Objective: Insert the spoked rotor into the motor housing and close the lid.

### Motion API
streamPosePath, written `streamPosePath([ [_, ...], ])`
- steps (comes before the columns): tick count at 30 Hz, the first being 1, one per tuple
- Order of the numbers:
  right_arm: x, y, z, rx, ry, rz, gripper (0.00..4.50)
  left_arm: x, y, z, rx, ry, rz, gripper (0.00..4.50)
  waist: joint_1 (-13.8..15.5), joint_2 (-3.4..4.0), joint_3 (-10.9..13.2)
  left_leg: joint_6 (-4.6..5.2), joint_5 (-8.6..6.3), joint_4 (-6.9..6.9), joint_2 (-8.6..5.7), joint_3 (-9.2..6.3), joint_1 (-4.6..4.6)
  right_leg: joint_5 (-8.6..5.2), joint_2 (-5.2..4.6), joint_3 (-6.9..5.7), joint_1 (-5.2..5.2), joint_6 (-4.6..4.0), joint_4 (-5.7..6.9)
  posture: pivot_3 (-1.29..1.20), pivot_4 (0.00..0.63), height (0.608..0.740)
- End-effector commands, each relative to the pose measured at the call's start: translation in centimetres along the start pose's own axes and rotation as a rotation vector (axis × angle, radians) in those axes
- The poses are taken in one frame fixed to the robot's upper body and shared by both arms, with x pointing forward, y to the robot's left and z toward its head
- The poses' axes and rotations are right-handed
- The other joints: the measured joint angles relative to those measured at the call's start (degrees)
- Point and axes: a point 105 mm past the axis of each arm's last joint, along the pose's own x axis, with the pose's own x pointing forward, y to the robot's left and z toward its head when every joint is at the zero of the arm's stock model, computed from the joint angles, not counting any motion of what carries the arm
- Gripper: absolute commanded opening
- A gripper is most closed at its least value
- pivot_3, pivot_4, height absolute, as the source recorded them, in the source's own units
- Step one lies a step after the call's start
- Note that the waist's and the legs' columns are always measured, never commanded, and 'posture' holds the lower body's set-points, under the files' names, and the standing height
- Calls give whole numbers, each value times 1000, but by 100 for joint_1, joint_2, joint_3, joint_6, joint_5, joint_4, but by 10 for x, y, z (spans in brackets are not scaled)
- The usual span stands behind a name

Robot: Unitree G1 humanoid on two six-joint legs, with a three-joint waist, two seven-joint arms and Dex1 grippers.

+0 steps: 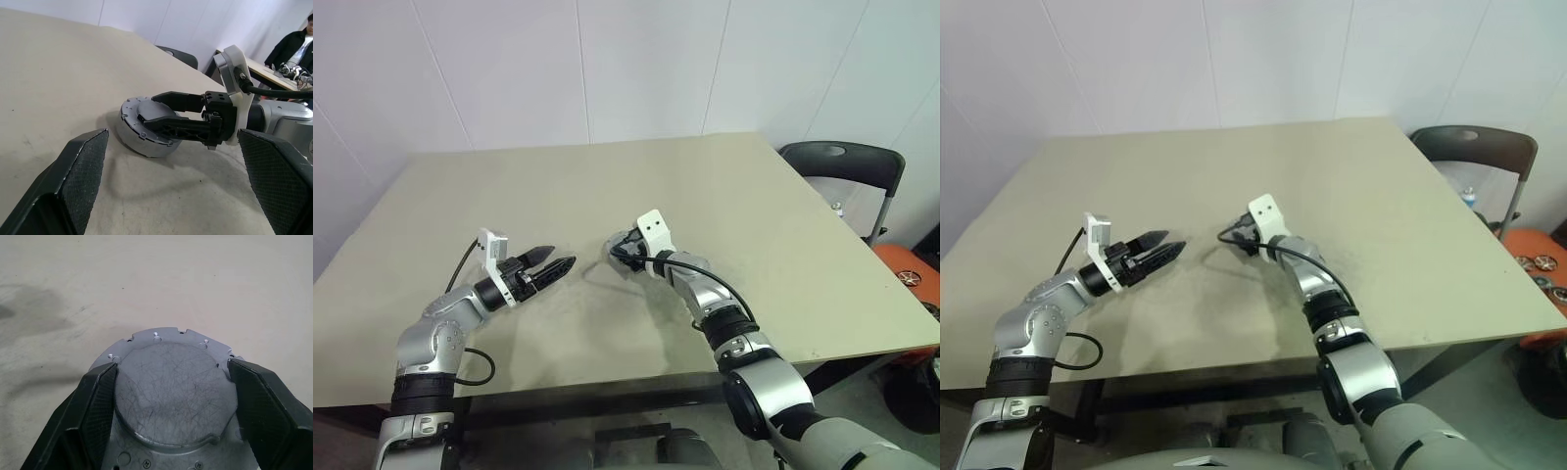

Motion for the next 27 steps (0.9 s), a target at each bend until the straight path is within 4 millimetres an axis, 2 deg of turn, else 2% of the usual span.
streamPosePath([
  [1,0,6,-12,-11,53,24,3212,1,-4,8,32,-17,-13,4500,-2,0,0,0,0,0,0,0,0,0,0,0,0,0,0,0,0,740],
  [12,0,4,-12,-10,53,17,3212,1,-4,7,33,-14,-13,4500,-3,-1,-1,0,0,1,0,0,5,-1,0,0,5,-1,1,0,0,740],
  [16,-1,-11,-4,10,12,-72,3212,2,-4,7,32,-13,-14,4500,0,-1,-1,0,0,1,0,0,5,-1,0,0,5,-1,1,0,0,740],
  [19,-1,-15,-3,16,10,-84,3212,2,-4,6,31,-11,-16,4500,5,-1,0,0,0,3,0,0,6,-8,0,0,7,-14,1,0,0,740],
  [27,-2,-15,-11,16,42,-83,3212,2,-4,6,32,-9,-15,4500,8,-1,-1,0,0,11,0,-1,6,-9,-1,0,12,-17,1,0,0,740],
])
